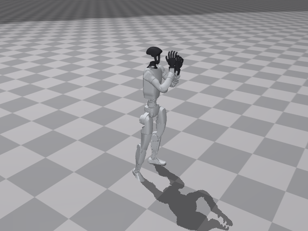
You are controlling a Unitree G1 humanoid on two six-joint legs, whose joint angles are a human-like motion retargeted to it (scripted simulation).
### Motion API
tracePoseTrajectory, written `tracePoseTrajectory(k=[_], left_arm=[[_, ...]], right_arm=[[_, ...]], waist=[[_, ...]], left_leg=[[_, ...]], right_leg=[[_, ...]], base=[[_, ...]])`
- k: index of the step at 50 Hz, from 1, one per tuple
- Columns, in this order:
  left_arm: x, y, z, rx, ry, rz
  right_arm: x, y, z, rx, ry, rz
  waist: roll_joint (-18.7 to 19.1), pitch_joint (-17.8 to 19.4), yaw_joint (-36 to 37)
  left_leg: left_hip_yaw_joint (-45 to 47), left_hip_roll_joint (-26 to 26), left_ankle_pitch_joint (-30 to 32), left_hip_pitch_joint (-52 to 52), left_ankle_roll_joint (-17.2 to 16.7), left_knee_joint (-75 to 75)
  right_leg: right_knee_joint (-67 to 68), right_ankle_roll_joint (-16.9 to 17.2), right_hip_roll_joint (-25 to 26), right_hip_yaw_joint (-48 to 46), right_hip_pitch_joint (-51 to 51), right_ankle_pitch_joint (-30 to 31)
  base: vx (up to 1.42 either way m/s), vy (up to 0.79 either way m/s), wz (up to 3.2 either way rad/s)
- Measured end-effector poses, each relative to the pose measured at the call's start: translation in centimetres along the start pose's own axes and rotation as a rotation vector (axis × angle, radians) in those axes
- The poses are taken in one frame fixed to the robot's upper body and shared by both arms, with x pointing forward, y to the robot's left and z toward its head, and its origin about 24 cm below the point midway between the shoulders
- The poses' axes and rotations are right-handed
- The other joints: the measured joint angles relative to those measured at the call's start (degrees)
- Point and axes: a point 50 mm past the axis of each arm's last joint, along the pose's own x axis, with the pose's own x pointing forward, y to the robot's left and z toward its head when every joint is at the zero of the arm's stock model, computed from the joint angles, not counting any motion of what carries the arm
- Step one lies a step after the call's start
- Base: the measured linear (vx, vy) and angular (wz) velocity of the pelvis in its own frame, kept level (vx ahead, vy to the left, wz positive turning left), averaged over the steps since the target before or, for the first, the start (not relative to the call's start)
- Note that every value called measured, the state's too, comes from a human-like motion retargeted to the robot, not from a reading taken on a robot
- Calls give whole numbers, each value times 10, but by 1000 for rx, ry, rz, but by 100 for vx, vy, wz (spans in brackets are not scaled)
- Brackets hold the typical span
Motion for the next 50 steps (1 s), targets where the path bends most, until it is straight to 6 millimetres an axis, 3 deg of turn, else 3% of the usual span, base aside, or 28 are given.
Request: tracePoseTrajectory(k=[8, 10, 13, 15, 22, 27, 30, 35, 37, 40, 42, 45, 48, 50], left_arm=[[1, 25, 0, 101, -11, 116], [1, 20, -2, 78, 4, 84], [0, 3, -1, 10, 9, 7], [-1, 2, 1, 7, -3, 7], [-4, 26, -2, 67, 28, 109], [0, 5, -3, 1, 22, 7], [1, 9, -1, 25, 3, 25], [2, 32, 1, 101, -15, 152], [3, 28, 1, 89, -10, 119], [3, 8, 1, 27, 2, 1], [3, 5, 3, 11, -9, 1], [3, 14, 6, 37, -25, 46], [4, 28, 7, 94, -38, 121], [4, 26, 6, 90, -33, 112]], right_arm=[[-2, -31, -13, -112, 47, -190], [-2, -25, -12, -89, 54, -144], [0, 0, -2, 10, 15, 20], [1, 4, 1, 35, -2, 30], [-4, -22, -10, -73, 49, -104], [-5, 3, -2, 6, 33, 9], [-9, -2, -4, 36, 65, -38], [-12, -31, -12, -66, 92, -192], [-9, -27, -12, -62, 91, -166], [-5, -3, -4, -1, 50, -18], [-4, 3, 0, 25, 33, -17], [-6, -2, -1, 61, 58, -18], [-8, -18, -6, -24, 66, -107], [-8, -20, -7, -41, 70, -133]], waist=[[1, 3, 4], [1, 2, 4], [2, 1, 1], [3, 1, -1], [1, 4, 2], [-1, 2, 1], [-2, 3, 0], [-3, 6, 3], [-3, 5, 3], [-2, 3, 0], [-2, 3, -1], [-1, 6, -2], [-1, 7, 0], [-1, 7, 0]], left_leg=[[0, 0, 1, 0, -2, 0], [0, 0, 1, 0, -2, 0], [1, 1, 0, 0, -2, 0], [1, 1, 0, 0, -2, 0], [3, 1, 0, 0, -3, 0], [6, 1, 0, 0, -3, 0], [6, 1, 0, 0, -2, 0], [9, 1, 0, 1, -3, 0], [10, 1, -1, 2, -3, 0], [11, 1, -2, 2, -2, 1], [12, 1, -2, 2, -2, 1], [13, 2, -2, 3, -1, 1], [13, 1, -2, 4, -2, 1], [13, 1, -2, 4, -2, 1]], right_leg=[[-1, 1, 0, -1, 1, 1], [-1, 1, 1, -1, 1, 1], [-1, 0, 1, 0, 0, 1], [-1, 0, 1, 1, 0, 2], [-4, 1, 1, 3, 1, 3], [-5, 1, 2, 5, -1, 4], [-6, 1, 2, 6, -1, 4], [-6, 2, 3, 8, -1, 5], [-6, 2, 3, 9, -1, 5], [-5, 1, 3, 11, -2, 5], [-5, 1, 3, 12, -2, 5], [-5, 1, 3, 13, -2, 5], [-5, 2, 3, 13, -2, 5], [-5, 3, 2, 13, -2, 5]], base=[[0, 0, 0], [0, 0, 0], [0, 0, 0], [0, 0, 0], [0, 0, 0], [0, 0, 0], [0, 0, 0], [0, 0, 0], [0, 0, 0], [0, 0, 0], [0, 0, 0], [0, 0, 0], [0, 0, 0], [0, 0, 0]])
